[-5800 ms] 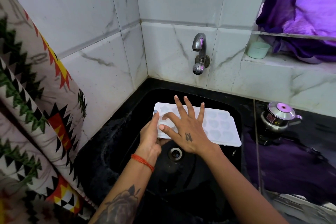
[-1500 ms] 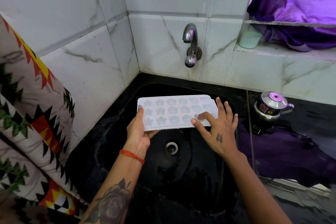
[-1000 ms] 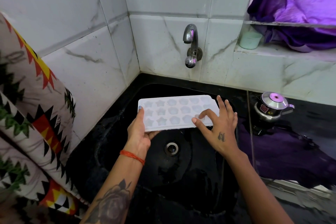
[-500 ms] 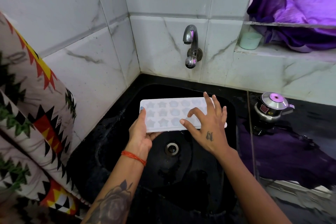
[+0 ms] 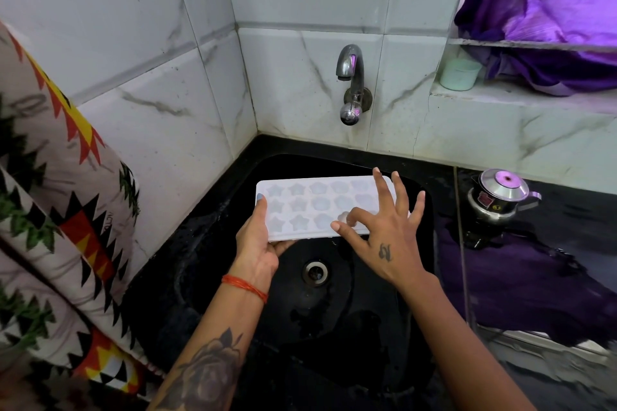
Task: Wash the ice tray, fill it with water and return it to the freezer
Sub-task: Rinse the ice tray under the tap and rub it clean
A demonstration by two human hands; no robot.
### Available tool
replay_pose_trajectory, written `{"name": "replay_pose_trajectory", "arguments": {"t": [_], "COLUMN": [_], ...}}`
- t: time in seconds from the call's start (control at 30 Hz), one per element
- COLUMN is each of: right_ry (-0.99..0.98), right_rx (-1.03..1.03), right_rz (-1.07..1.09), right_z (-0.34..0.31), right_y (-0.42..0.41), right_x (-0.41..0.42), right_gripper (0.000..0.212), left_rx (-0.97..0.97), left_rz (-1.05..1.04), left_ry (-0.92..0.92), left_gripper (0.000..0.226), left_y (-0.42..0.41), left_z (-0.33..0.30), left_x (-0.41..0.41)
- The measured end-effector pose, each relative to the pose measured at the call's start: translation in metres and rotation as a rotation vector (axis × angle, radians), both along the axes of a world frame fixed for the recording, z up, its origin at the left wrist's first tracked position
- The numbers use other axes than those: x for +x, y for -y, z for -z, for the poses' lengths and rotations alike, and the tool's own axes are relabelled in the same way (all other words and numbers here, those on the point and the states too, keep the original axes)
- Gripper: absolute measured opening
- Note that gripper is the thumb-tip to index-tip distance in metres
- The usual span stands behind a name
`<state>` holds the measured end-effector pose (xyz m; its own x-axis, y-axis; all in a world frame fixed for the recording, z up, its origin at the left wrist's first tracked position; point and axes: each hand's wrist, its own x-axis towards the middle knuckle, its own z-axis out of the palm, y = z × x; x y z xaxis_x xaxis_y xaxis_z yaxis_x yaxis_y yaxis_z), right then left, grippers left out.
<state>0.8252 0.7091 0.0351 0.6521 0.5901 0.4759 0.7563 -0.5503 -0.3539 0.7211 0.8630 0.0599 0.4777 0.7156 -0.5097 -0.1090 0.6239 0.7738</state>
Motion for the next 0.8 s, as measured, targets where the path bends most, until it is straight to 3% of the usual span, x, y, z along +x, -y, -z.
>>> {"name": "replay_pose_trajectory", "arguments": {"t": [0.37, 0.67, 0.8], "right_ry": [-0.194, -0.004, -0.016], "right_rx": [0.073, 0.013, 0.012], "right_rz": [-0.051, 0.007, 0.006], "right_z": [-0.0005, 0.0009, 0.0017], "right_y": [-0.0012, 0.0008, 0.0002], "right_x": [-0.0041, -0.004, -0.0053], "right_gripper": [0.045, 0.047, 0.047], "left_rx": [-0.004, -0.004, 0.002], "left_rz": [0.001, -0.003, -0.004], "left_ry": [-0.004, -0.006, 0.003], "left_gripper": [0.025, 0.025, 0.025], "left_y": [0.0019, 0.0016, 0.0018], "left_z": [-0.0019, -0.0008, 0.0002], "left_x": [-0.0012, -0.0016, -0.0018]}}
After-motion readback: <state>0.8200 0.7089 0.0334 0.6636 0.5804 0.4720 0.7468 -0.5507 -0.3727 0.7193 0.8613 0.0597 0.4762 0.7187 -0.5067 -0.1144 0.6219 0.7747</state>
